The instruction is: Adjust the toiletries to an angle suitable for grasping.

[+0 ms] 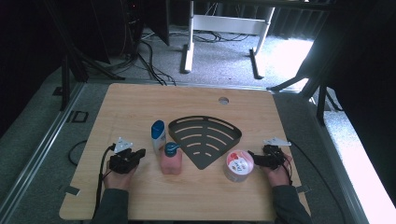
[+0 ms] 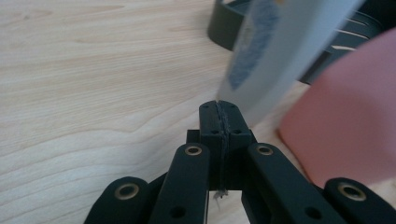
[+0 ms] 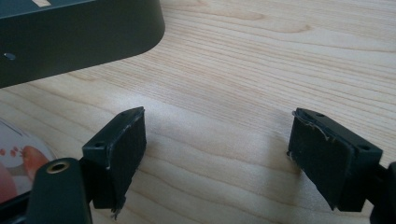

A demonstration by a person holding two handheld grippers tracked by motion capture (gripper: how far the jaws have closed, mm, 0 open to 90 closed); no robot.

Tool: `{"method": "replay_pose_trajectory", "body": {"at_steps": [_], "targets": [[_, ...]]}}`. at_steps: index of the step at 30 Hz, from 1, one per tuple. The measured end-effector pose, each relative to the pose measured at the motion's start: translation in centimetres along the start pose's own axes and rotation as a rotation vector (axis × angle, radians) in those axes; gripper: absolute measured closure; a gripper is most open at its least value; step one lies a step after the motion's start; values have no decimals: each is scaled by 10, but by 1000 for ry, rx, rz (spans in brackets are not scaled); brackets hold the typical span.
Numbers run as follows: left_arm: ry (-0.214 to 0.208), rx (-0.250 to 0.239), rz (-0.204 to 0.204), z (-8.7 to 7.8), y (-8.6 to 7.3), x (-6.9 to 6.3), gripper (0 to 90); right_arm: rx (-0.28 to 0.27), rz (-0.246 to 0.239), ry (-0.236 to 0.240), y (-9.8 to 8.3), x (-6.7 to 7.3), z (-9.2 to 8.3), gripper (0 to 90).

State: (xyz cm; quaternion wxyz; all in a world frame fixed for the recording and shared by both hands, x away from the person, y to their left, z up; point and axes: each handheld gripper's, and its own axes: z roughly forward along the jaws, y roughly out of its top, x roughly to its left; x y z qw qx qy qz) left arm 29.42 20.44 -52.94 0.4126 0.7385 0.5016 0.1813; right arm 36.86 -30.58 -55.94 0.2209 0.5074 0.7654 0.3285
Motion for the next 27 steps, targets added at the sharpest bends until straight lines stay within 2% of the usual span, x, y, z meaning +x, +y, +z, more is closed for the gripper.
{"method": "replay_pose_trajectory", "body": {"at_steps": [2,6,8,11,14,18,21,27], "targets": [[-7,-3,29,-1,1,-6,898,0,0,0,0,0,0,188],[-39,0,47,0,3,-15,896,0,0,0,0,0,0,188],[-55,7,71,1,4,-21,896,0,0,1,0,0,0,188],[-59,10,94,2,6,-28,896,0,0,1,0,0,0,188],[-30,12,114,4,8,-32,895,0,0,1,0,0,0,188],[11,2,102,1,7,-34,894,0,0,1,0,0,0,188],[15,-3,84,2,7,-32,894,0,0,1,0,0,0,188],[23,0,93,6,12,-33,886,0,0,1,0,0,0,188]]}}
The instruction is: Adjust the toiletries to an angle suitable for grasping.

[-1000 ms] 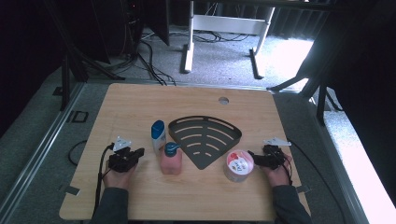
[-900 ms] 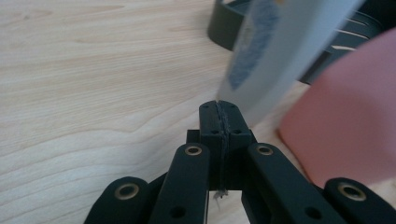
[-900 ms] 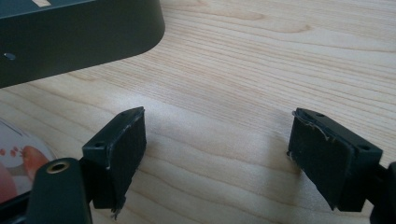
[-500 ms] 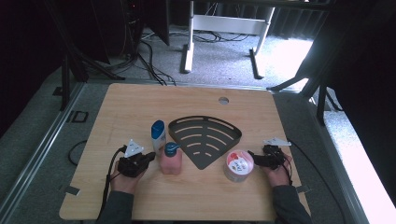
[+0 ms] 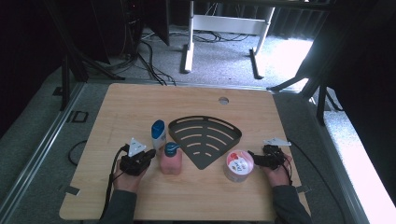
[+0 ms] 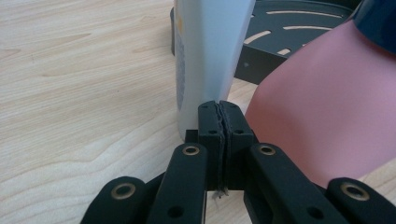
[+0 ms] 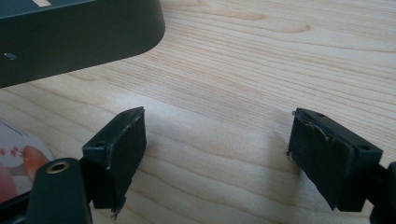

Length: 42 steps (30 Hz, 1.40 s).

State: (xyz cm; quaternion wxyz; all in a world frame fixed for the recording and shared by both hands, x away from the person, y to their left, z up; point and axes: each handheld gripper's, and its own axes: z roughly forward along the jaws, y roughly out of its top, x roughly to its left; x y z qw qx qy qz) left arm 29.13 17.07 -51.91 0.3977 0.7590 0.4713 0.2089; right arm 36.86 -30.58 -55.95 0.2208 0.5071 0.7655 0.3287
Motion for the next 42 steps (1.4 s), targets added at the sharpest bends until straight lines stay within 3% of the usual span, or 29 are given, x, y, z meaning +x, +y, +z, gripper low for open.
{"method": "replay_pose_trajectory", "body": {"at_steps": [18,22,25,39,42], "targets": [[24,31,5,21,16,10,868,0,-1,0,0,0,0,188],[-17,20,39,22,18,3,865,-1,-1,2,0,0,0,189],[-13,33,67,27,22,-1,868,-1,-1,2,0,0,0,189],[-13,45,84,48,39,0,878,-1,-1,2,0,0,0,189],[-7,69,92,53,38,1,873,0,-2,2,0,0,0,189]]}}
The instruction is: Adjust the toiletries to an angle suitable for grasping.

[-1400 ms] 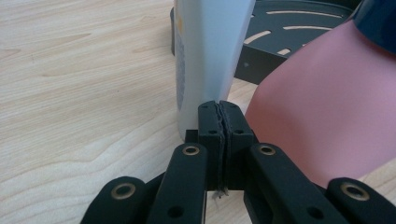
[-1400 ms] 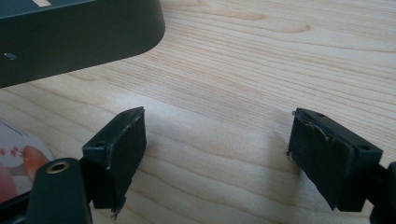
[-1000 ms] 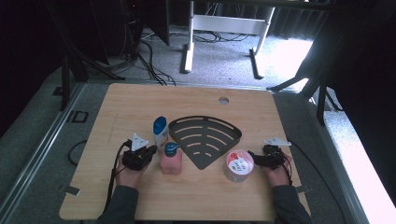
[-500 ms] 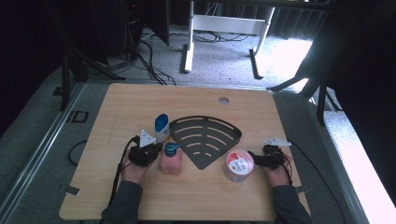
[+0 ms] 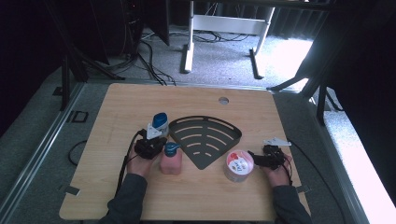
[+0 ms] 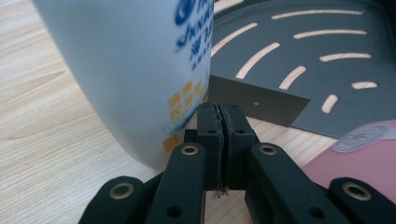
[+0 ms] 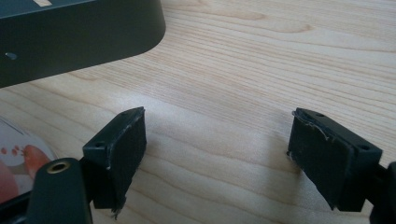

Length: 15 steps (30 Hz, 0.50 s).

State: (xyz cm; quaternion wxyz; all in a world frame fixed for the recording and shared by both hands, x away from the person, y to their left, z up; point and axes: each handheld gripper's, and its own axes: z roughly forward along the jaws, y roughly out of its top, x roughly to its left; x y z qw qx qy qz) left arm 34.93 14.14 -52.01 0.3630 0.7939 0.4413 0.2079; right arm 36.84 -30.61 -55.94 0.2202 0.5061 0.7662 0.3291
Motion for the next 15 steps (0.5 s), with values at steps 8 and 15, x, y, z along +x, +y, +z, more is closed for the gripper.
{"method": "replay_pose_trajectory", "body": {"at_steps": [8,15], "targets": [[18,52,-2,6,-18,5,865,-1,1,0,0,0,0,189],[39,61,-43,6,-27,18,845,-1,1,0,0,0,0,189]]}}
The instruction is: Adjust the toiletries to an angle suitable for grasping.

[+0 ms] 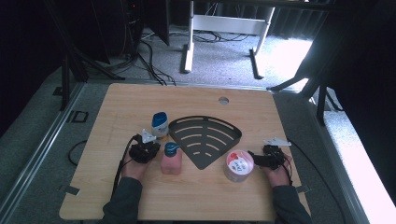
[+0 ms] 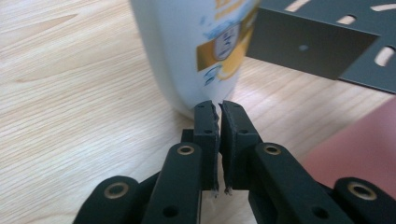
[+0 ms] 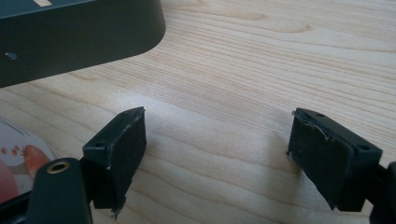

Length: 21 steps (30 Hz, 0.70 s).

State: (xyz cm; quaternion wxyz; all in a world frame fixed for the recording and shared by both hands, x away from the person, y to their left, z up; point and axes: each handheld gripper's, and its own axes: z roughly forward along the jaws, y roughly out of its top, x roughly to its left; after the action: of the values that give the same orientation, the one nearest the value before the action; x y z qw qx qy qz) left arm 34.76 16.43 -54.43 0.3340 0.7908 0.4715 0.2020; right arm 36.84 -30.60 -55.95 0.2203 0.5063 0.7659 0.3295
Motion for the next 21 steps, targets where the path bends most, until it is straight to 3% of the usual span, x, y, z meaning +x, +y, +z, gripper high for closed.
{"method": "replay_pose_trajectory", "body": {"at_steps": [21], "targets": [[-16,-3,7,17,17,1,835,1,1,0,0,0,0,189]]}}
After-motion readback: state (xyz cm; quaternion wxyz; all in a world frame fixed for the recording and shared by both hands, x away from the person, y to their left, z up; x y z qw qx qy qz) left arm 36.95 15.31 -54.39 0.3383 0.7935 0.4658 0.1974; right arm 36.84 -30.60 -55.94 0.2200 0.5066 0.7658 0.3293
